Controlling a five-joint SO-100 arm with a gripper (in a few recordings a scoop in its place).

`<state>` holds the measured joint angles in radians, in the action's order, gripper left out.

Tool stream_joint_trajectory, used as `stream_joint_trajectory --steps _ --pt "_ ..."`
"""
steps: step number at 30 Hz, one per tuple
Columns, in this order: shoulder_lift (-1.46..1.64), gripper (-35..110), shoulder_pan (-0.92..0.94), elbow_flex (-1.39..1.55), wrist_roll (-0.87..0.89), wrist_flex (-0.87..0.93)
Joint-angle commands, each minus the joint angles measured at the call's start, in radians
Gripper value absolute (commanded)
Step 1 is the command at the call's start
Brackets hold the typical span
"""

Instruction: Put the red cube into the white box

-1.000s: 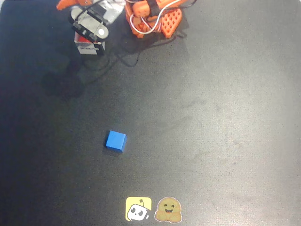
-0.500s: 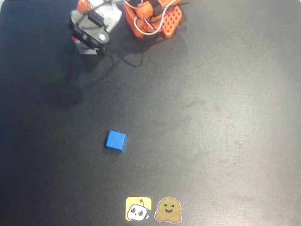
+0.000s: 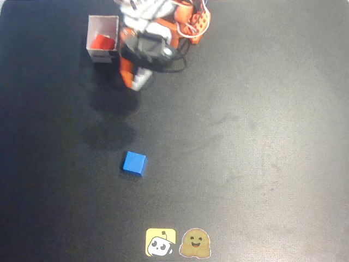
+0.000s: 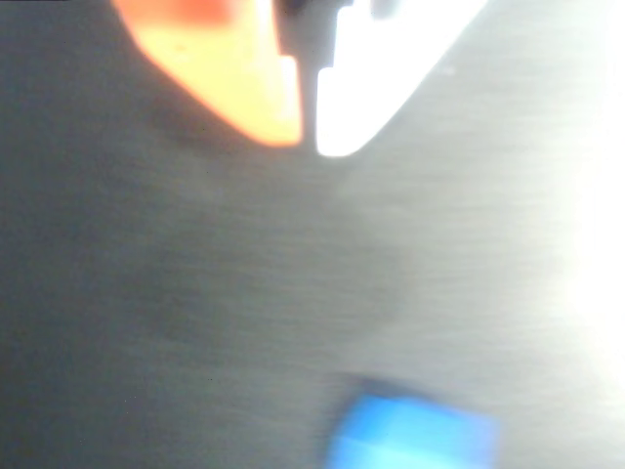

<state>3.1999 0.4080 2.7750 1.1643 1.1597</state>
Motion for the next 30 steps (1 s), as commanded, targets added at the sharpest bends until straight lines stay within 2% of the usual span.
stream_joint_trajectory --steps 1,7,11,19,30 --pt "-0.005 0 -0.126 -0.048 0.080 0.015" --pt "-0.005 0 -0.334 -0.009 0.245 -0.002" --pt "-0.005 0 -0.405 0.052 0.322 0.021" --pt "-0.005 0 -0.397 0.075 0.354 0.235" --pt "-0.011 0 -0.359 0.179 0.327 0.172"
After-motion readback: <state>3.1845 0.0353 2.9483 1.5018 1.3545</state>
